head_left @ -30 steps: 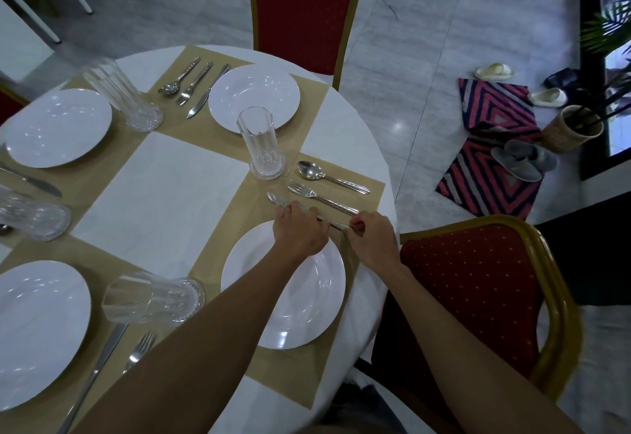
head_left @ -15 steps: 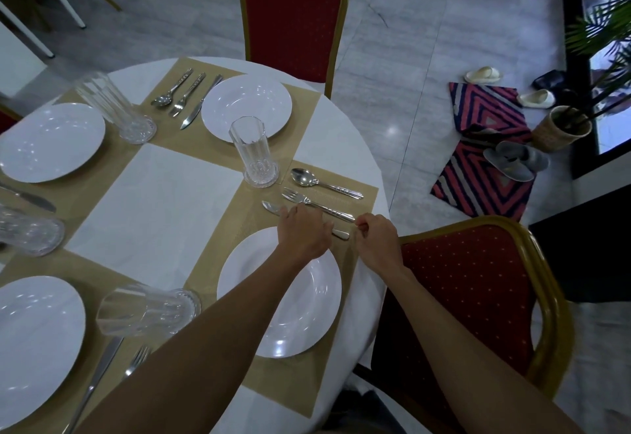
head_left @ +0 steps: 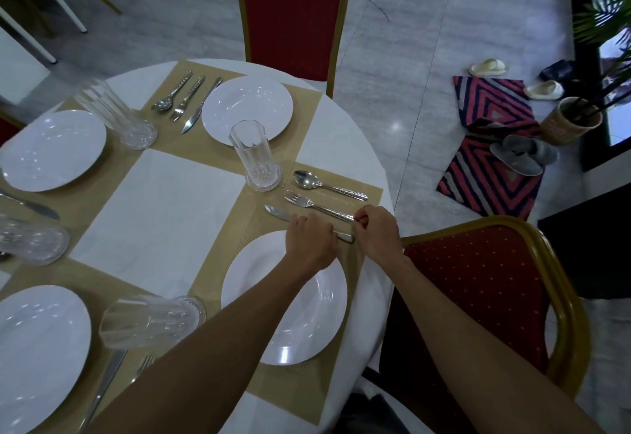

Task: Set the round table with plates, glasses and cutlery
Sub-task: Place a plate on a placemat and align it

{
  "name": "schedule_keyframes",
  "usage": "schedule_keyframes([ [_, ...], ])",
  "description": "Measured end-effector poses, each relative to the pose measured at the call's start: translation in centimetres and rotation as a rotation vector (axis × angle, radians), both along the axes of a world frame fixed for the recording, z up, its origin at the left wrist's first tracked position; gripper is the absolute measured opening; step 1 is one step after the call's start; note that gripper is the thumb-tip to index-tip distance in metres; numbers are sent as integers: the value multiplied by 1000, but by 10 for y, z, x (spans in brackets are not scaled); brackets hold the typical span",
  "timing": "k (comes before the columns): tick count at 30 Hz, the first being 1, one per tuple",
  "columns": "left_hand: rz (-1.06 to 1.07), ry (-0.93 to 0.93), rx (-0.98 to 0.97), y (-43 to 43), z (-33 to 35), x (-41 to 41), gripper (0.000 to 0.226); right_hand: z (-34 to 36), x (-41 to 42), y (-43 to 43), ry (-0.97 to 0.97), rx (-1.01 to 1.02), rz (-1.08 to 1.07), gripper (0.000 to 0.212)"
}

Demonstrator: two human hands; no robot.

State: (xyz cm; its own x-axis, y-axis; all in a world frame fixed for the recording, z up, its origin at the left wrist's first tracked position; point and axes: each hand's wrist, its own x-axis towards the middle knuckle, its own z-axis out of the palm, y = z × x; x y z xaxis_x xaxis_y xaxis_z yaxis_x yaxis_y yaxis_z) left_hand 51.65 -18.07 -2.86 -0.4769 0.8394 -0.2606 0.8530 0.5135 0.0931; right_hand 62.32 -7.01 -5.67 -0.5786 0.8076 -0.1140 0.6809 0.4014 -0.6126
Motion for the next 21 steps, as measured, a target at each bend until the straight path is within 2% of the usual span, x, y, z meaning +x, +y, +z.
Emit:
schedule_keyframes([
  [21,10,1,152,9,0,-10,34,2,-26,38,-11,-9,-83,18],
])
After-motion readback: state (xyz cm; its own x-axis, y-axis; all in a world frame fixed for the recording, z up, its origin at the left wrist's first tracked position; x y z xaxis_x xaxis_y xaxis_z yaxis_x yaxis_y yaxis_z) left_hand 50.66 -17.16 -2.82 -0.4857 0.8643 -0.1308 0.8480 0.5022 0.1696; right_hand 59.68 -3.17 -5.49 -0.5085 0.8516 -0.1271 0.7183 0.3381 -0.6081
